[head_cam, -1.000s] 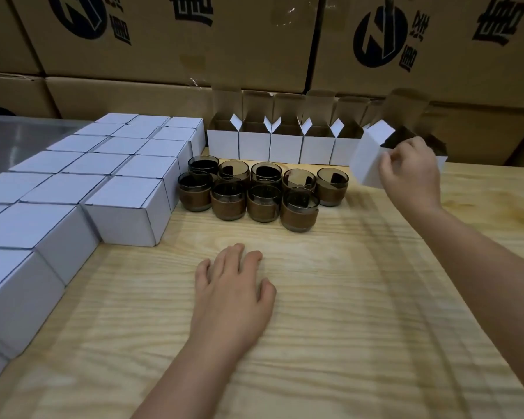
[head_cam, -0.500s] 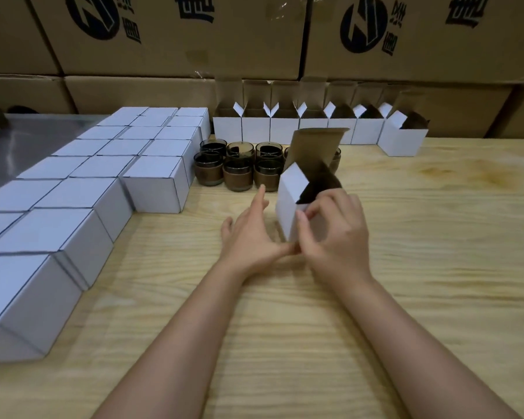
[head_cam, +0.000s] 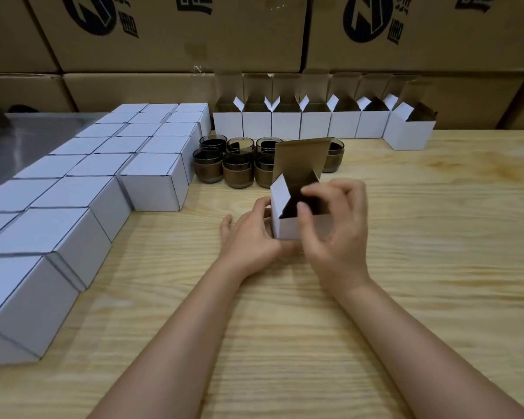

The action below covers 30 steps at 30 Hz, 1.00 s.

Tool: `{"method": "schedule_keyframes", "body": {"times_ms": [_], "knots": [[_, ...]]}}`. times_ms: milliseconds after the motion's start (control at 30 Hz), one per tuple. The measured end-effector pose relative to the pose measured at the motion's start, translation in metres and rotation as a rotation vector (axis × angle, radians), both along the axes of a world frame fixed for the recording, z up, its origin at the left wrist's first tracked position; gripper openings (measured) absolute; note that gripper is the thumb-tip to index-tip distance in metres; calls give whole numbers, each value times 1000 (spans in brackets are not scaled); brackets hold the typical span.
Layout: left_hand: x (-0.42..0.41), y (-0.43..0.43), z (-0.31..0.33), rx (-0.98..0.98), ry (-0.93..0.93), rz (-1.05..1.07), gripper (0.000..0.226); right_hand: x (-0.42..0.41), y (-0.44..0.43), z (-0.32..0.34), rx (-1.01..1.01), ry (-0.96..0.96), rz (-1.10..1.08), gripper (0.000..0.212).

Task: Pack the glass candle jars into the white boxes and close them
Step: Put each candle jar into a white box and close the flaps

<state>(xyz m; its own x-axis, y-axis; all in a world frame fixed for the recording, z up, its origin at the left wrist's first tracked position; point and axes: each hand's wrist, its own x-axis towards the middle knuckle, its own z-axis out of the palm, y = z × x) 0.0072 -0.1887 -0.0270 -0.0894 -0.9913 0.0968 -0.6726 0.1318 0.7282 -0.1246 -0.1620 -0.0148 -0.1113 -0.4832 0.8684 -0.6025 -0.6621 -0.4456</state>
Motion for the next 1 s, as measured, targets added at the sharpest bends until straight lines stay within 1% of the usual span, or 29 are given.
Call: {"method": "schedule_keyframes", "body": {"times_ms": [33,100,233,300,400,500,567,600,733,800,867,933,1000], "knots": [[0,0,0,3,10,-3,97,-2,-2,2,10,-58,10,19],[1,0,0,1,17,-7,98,-7,-6,4,70,-132,18,22],[1,2,1,15,34,-21,94,-15,-11,2,227,-284,56,15],[1,3,3,28,39,-23,94,-17,-13,4,244,-356,60,12],[1,4,3,42,46,-21,91,-20,-16,2,244,-400,8,14],[1,5,5,51,52,-26,88,-28,-23,-4,399,-514,-15,15],[2,5,5,48,55,-23,87,-31,-26,-7,510,-580,23,14],[2,4,4,41,54,-20,87,-31,-27,-7,529,-595,44,13],[2,6,4,19,66,-41,85,-30,-29,-8,555,-659,133,8],[2,8,5,25,132,-59,85,-31,-31,-9,561,-668,157,7],[-1,10,8,81,231,-55,88,-32,-31,-11,560,-680,190,8],[-7,12,12,111,289,-8,92,-32,-30,-11,553,-691,220,9],[-13,13,12,88,299,63,95,-32,-29,-10,542,-686,236,6]]}}
